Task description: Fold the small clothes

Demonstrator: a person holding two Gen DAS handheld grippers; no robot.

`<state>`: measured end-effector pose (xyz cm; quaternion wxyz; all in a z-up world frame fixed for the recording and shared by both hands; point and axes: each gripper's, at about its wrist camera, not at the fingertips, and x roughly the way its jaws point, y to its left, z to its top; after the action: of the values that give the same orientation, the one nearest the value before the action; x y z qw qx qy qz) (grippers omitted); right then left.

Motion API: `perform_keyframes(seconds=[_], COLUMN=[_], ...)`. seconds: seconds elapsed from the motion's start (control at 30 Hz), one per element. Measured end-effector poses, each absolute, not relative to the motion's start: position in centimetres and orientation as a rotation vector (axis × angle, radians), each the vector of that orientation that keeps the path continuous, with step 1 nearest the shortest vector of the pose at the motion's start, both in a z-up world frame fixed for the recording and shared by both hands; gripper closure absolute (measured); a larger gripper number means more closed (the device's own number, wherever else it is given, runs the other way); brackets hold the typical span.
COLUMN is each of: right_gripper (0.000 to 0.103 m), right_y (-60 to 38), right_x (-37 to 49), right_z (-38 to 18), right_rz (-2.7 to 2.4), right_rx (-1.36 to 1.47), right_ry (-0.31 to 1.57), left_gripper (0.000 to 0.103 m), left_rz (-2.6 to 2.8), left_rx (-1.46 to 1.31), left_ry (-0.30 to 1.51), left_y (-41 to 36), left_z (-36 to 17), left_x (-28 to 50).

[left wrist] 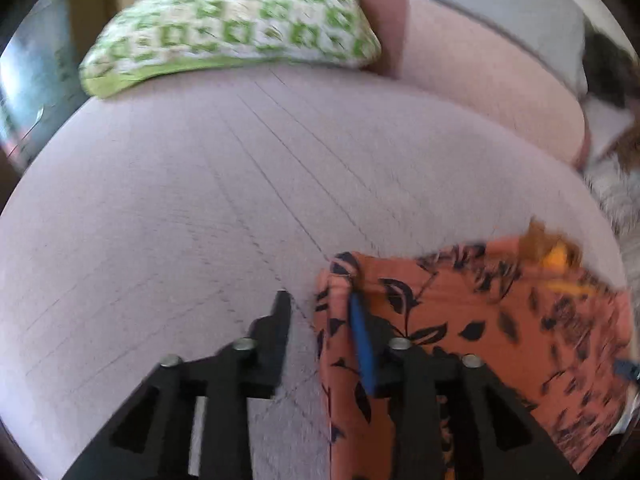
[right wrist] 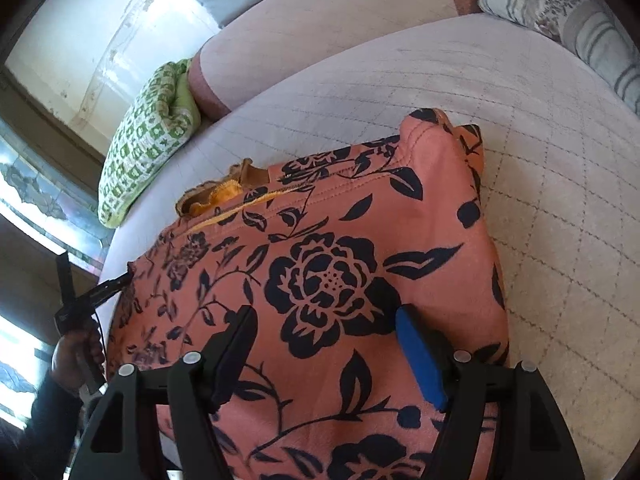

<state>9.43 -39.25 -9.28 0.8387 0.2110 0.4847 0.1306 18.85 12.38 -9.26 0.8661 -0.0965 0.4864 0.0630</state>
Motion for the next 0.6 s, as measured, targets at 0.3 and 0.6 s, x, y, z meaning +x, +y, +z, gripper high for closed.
perform_keyframes(seconds=[0.3,0.6], right_gripper=[0.016,0.024], right_y=[-41.6,-44.2], right_x=[7.9,9.8], right_z=[-7.3,-5.7], right_rz=[0.328,0.323], right_rx=[0.624,0.751], right_ry=[0.954,0.930], left_gripper=[0.042,0.041], left_rz=[0.020,0.015], left_rx=[-0.151,-0.057], left_ry=[0.915,0.983], left_y=[8.1,5.3], left_z=[-5.5,-7.2], left_x=[9.4,6.4])
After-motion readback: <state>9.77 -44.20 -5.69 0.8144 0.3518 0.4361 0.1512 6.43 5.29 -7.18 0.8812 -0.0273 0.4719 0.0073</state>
